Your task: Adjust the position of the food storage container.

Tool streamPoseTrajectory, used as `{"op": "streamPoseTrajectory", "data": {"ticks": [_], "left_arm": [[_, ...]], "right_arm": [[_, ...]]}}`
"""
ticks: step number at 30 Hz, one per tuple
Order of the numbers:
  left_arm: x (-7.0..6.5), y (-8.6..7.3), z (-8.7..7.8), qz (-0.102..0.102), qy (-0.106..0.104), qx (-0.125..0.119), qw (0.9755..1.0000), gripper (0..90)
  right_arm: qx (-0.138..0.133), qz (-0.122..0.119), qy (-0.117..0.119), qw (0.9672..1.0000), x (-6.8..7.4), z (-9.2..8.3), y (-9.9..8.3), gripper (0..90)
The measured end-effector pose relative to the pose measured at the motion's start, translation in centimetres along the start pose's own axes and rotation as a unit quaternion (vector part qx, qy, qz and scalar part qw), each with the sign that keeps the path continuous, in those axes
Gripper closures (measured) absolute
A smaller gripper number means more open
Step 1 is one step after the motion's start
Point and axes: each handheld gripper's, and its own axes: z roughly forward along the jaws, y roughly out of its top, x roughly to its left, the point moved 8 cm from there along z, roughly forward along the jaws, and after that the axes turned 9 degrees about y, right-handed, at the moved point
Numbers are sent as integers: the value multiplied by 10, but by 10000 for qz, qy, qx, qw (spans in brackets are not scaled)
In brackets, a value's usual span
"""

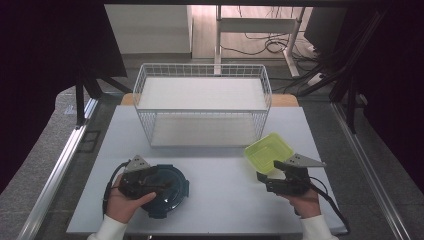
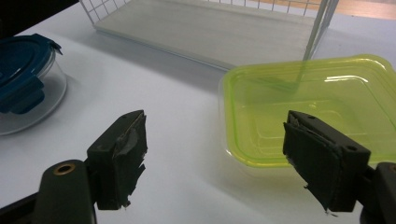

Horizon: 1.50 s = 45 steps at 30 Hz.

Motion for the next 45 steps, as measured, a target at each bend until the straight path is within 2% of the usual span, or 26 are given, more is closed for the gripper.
{"op": "streamPoseTrajectory", "data": {"ticks": [4, 7, 11, 15, 18, 20, 22, 25, 28, 33, 35, 37, 39, 41, 45], "left_arm": [[5, 5, -6, -80, 1, -129, 9999, 262], [5, 7, -9, -55, -46, -197, 9998, 261], [1, 10, -15, -128, -175, -331, 9992, 258], [-2, 12, -17, -79, -170, -381, 9991, 255], [-2, 16, -16, -151, -232, -417, 9987, 250], [0, 18, -14, -150, -136, -405, 9990, 249], [3, 17, -12, -163, -65, -361, 9992, 250], [5, 18, -11, -213, -14, -356, 9991, 250], [5, 22, -13, -200, 26, -357, 9992, 248], [10, 25, -12, -167, 117, -261, 9995, 247], [16, 26, -14, -191, 179, -238, 9994, 249], [27, 25, -19, -327, 323, -235, 9987, 254], [30, 24, -20, -367, 354, -236, 9984, 260], [38, 17, -27, -407, 456, -182, 9980, 265], [47, 6, -35, -461, 546, -119, 9974, 269]], "right_arm": [[7, -15, -53, 10000, 0, -4, 0, 217], [-32, -31, -84, 10000, 2, -7, 2, 217], [-241, -1, -14, 9997, 14, -15, 13, 219], [-140, -96, -45, 9998, 21, -17, 11, 219], [-98, -97, -70, 9999, 21, -15, 10, 219], [-32, -135, -101, 9999, 20, -13, 7, 219], [-19, -100, -37, 9999, 20, -10, 6, 219], [1, -79, -8, 10000, 22, -8, 3, 219], [82, -48, -4, 10000, 25, -6, -1, 219], [68, -27, -39, 10000, 26, -8, -1, 220], [55, -10, -68, 10000, 24, -10, 0, 221], [76, -30, -89, 9999, 24, -9, -1, 221], [106, -45, -94, 9999, 24, -9, -2, 221], [135, -62, -109, 9998, 24, -8, -3, 221], [170, -70, -124, 9998, 24, -7, -4, 221]]}}
